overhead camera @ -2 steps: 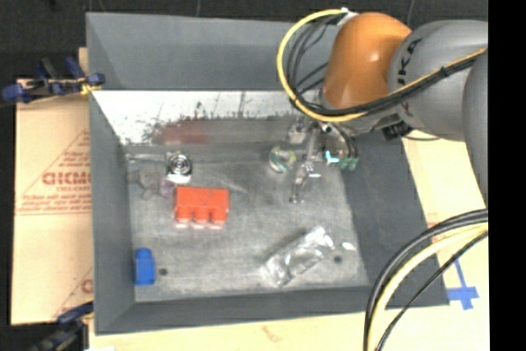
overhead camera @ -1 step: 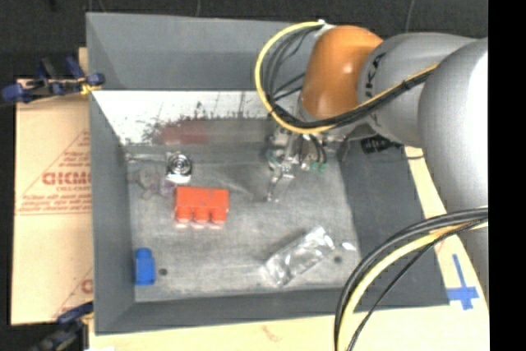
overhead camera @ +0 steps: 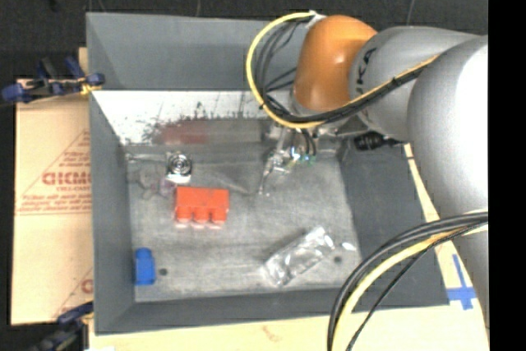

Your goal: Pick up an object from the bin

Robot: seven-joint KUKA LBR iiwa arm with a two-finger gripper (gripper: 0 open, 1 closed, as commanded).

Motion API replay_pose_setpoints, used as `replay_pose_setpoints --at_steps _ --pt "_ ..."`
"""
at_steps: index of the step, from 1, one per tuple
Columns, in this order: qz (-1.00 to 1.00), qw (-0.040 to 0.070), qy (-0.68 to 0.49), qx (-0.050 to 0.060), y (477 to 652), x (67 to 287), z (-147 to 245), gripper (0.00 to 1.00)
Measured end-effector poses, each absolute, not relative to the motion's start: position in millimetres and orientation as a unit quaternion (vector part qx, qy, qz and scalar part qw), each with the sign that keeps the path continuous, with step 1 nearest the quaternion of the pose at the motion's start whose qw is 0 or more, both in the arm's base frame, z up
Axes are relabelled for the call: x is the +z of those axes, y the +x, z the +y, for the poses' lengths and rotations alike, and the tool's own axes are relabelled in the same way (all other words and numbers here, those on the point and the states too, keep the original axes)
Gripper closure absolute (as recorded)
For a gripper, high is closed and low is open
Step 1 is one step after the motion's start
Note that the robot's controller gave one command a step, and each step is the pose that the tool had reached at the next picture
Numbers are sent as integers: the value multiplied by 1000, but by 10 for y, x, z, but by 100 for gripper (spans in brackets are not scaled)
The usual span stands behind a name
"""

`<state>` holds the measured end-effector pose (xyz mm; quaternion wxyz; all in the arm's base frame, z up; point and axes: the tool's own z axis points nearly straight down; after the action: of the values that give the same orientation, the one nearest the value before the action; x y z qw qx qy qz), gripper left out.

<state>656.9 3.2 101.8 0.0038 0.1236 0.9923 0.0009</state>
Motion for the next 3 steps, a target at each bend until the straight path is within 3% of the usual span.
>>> replay_pose_setpoints --at_steps 1,2,3 --pt "1000 1 27 1 6103 1112 1604 0" --pt "997 6 76 3 5974 739 1359 0" --pt "949 -2 316 -1 6476 726 1670 0"
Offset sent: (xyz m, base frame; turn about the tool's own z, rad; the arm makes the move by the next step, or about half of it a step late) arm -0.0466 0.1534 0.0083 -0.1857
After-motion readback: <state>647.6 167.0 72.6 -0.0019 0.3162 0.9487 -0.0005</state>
